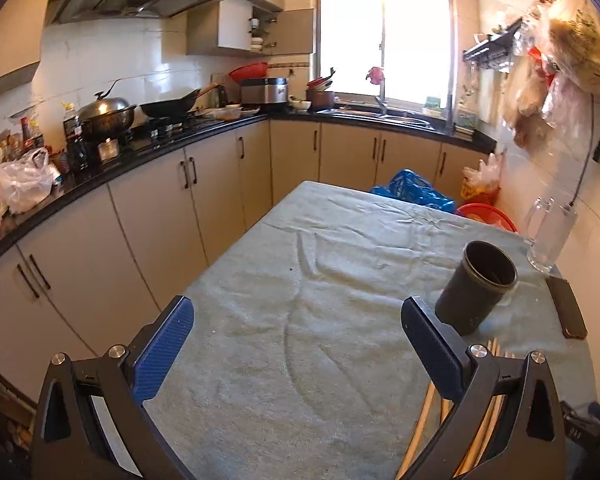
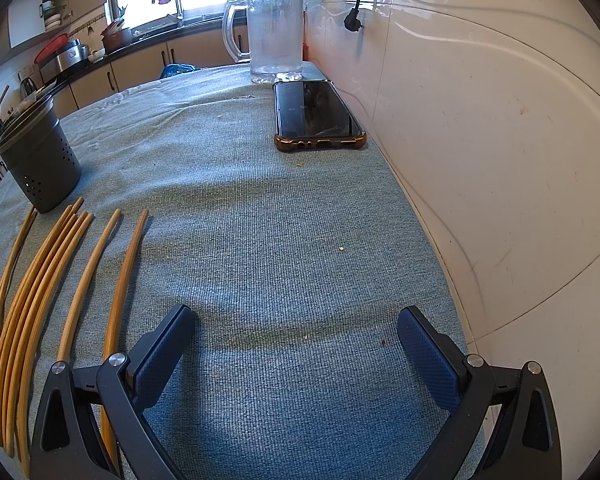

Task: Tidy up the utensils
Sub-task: 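Swing both tools toward the row of wooden chopsticks, then lower both open tools over the wooden chopsticks, then close left tool on one chopstick while right tool closes on another chopstick, then lift both held chopsticks and carry them above the black mesh cup, then open both tools to drop the chopsticks into the black cup, then close left tool on a chopstick while right tool grasps another chopstick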

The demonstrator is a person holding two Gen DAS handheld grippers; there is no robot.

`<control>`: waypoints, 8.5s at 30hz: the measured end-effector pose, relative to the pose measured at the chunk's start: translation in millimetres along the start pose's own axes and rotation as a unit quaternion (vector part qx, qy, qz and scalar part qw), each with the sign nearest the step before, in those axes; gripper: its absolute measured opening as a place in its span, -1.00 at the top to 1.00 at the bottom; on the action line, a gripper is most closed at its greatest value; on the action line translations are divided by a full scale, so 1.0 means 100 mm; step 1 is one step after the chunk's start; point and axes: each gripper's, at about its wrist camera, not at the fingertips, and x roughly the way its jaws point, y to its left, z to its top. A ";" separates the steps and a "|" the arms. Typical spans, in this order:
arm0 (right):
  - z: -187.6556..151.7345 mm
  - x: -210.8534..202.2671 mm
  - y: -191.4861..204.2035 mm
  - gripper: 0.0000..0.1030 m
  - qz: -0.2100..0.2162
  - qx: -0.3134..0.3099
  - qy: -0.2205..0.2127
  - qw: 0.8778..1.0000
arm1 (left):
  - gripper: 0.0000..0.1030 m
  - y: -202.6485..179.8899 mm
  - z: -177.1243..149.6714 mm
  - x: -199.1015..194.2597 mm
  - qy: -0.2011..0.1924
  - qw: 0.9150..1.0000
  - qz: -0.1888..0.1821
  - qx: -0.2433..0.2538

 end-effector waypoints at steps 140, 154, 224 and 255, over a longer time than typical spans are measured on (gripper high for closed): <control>0.55 0.21 0.91 0.82 0.062 -0.070 0.146 0.985 | 0.88 -1.06 -0.54 1.51 0.277 0.921 -0.197 0.190; 0.50 -0.89 0.74 0.87 0.146 -0.026 -0.013 0.989 | 0.88 -0.43 -0.10 0.13 0.095 0.950 -0.238 0.179; 1.72 -1.20 1.32 -0.13 0.171 0.009 -0.114 0.979 | -0.19 -0.89 1.06 0.03 -0.018 0.964 -0.227 0.140; -0.06 -0.26 1.11 0.71 0.100 -0.131 0.120 0.979 | 0.87 -1.00 -0.93 1.15 0.253 0.924 -0.211 0.195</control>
